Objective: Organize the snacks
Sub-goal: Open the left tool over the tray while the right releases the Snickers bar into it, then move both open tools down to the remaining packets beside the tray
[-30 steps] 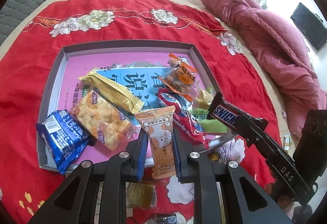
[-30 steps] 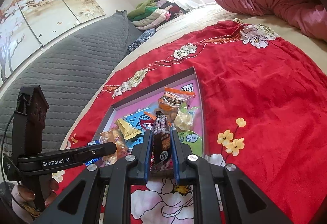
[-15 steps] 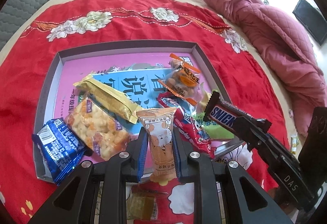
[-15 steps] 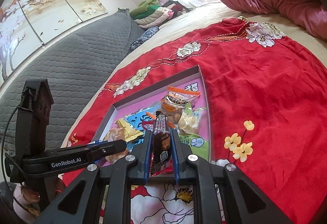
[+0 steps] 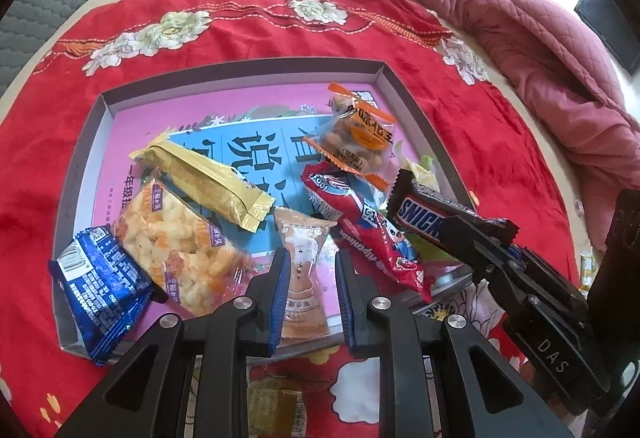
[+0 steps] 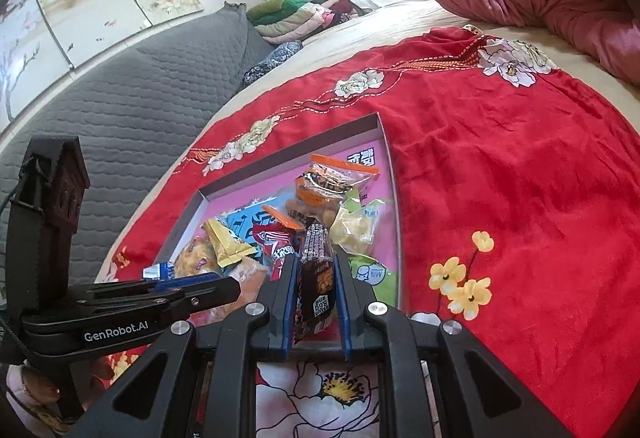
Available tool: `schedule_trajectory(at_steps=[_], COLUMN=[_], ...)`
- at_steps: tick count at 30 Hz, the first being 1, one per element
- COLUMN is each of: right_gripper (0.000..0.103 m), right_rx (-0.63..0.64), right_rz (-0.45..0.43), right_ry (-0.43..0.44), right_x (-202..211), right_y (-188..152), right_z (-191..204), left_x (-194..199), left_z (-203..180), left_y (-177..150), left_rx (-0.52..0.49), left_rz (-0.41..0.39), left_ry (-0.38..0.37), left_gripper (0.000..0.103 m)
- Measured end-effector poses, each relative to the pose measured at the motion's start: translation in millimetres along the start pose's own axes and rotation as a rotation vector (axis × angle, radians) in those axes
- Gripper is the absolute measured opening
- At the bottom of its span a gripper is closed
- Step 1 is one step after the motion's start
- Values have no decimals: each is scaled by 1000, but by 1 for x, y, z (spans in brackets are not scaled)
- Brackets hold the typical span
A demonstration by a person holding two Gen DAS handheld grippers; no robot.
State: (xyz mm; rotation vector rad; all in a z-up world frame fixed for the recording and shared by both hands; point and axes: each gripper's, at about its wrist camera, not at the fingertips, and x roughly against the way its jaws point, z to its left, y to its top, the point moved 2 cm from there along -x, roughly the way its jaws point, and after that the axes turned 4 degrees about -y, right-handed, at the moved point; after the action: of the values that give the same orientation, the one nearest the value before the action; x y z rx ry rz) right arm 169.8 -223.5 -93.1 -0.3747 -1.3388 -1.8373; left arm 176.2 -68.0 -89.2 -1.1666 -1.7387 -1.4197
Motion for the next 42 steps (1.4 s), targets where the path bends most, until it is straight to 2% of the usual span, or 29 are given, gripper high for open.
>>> schedule_trajectory(at_steps=[12, 18, 25, 27, 29, 32, 42], right_gripper=[18, 20, 21, 23, 37, 43, 43], right_rx=[11, -3, 7, 24, 47, 91, 175], right_rz=[30, 10, -34, -43, -52, -58, 82], right_ry=[-14, -31, -24, -7, 10, 55, 123], right_x=[-9, -4, 11, 17, 23, 32, 43], right_y=[-4, 0, 4, 5, 4, 1, -31], right_z=[1, -3, -2, 3, 9, 22, 61], left_x=[4, 18, 40, 45, 50, 55, 58], left_z=[7, 11, 22, 26, 31, 40, 47], left_y=[-2, -2, -5, -8, -11, -17, -41], left_rx=[29, 47, 77, 86, 99, 121, 112], left_rz=[13, -2, -23, -23, -24, -15, 25], left_ry=[-16, -44, -72, -79, -84, -97, -126], left_gripper=[24, 32, 36, 37, 38, 41, 43])
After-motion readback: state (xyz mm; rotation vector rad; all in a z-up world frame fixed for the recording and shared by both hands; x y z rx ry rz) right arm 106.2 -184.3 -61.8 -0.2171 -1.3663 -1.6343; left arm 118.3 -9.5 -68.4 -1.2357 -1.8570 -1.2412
